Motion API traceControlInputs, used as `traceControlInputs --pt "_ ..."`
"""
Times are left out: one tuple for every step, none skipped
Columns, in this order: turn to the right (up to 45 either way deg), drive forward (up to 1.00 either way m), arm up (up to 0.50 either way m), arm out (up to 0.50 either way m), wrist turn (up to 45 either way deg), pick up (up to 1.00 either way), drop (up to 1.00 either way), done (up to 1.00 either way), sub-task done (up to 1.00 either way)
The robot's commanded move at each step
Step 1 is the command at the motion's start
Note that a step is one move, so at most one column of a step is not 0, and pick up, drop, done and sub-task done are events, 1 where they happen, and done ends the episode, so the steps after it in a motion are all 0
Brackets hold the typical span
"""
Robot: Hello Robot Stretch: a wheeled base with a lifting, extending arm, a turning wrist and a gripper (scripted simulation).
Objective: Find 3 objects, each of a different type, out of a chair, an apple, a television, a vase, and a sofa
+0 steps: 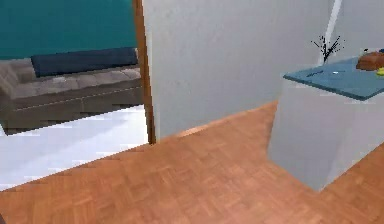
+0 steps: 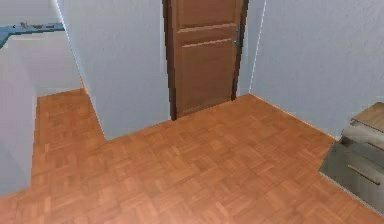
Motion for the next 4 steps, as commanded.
traceControlInputs --pt "12.0 0.00 0.00 0.00 0.0 0.00 0.00 0.00 0.00" --pt "0.0 0.25 0.00 0.00 0.0 0.00 0.00 0.00 0.00" --pt "-42.0 0.00 0.00 0.00 0.0 0.00 0.00 0.00 0.00" --pt "0.0 0.90 0.00 0.00 0.0 0.00 0.00 0.00 0.00"
